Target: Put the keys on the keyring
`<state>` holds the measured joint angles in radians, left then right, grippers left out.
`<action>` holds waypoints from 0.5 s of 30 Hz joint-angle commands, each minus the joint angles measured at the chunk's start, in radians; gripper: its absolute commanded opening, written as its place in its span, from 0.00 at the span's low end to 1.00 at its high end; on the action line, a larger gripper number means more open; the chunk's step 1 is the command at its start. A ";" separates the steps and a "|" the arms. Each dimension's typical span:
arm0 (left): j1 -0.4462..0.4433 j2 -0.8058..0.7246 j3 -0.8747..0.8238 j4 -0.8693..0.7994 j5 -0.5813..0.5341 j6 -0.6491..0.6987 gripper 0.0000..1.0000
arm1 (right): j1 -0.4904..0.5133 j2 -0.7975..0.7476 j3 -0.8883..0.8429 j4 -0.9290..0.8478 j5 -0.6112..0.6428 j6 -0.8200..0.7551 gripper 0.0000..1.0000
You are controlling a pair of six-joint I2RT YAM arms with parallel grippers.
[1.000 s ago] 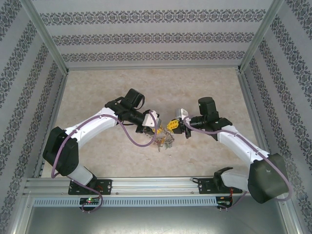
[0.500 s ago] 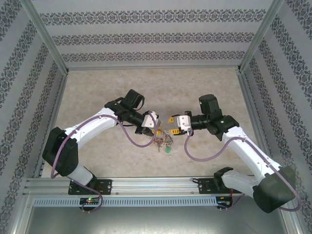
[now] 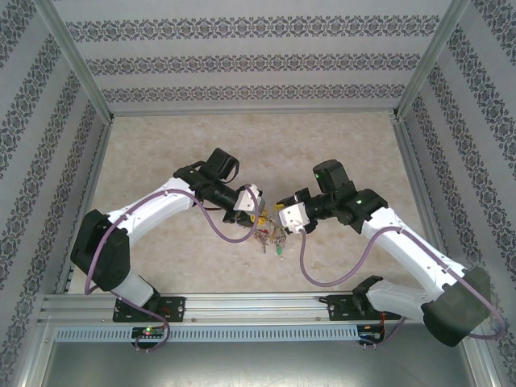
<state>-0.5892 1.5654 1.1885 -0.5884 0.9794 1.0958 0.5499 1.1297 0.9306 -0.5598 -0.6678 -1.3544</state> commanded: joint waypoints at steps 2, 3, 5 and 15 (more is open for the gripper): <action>-0.011 0.013 0.048 -0.042 0.057 0.019 0.00 | 0.032 0.020 0.042 -0.032 0.038 -0.023 0.30; -0.011 0.013 0.048 -0.042 0.058 0.018 0.00 | 0.038 0.018 0.042 -0.026 0.043 -0.023 0.29; -0.011 0.013 0.048 -0.045 0.059 0.016 0.00 | 0.046 0.016 0.044 -0.019 0.049 -0.021 0.29; -0.011 0.022 0.049 -0.039 0.073 -0.006 0.00 | 0.076 0.001 0.045 -0.029 0.068 -0.051 0.17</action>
<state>-0.5892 1.5776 1.2011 -0.6071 0.9874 1.0946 0.6117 1.1431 0.9550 -0.5659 -0.6044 -1.3838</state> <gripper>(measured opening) 0.229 0.183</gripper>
